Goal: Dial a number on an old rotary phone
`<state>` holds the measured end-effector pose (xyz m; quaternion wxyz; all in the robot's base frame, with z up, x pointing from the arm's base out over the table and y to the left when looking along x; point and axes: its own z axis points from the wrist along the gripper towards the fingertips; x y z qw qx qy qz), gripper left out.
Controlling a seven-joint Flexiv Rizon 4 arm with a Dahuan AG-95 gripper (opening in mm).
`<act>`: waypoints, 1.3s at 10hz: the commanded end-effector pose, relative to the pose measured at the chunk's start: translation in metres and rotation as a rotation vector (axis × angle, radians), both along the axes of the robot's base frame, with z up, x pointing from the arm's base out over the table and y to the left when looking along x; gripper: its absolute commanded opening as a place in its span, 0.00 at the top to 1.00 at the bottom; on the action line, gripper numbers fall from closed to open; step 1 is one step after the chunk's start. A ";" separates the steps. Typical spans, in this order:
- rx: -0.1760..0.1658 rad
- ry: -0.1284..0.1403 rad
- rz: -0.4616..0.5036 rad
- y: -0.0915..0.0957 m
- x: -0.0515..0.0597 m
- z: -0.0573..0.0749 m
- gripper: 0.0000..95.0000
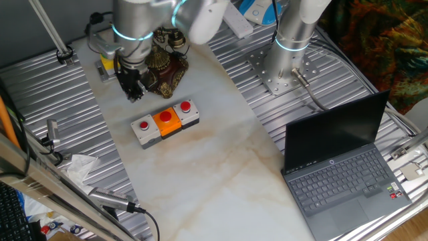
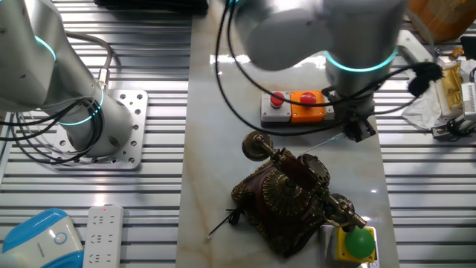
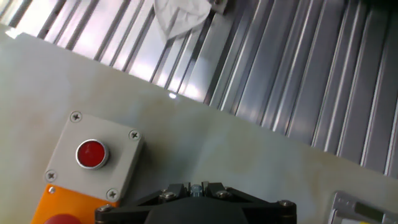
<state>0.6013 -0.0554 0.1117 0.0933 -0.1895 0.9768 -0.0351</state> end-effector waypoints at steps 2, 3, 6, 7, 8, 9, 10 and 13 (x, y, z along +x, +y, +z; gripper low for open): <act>-0.006 0.027 -0.016 0.000 0.000 -0.003 1.00; -0.017 0.033 -0.048 0.000 0.000 -0.003 1.00; 0.005 0.044 -0.131 -0.001 0.004 -0.002 1.00; 0.045 0.051 -0.211 0.000 0.008 -0.002 1.00; 0.053 0.049 -0.242 0.000 0.009 -0.003 1.00; 0.072 0.043 -0.273 0.000 0.010 -0.006 1.00; 0.076 0.044 -0.286 -0.001 0.013 -0.007 1.00; 0.085 0.058 -0.336 -0.004 0.015 -0.007 1.00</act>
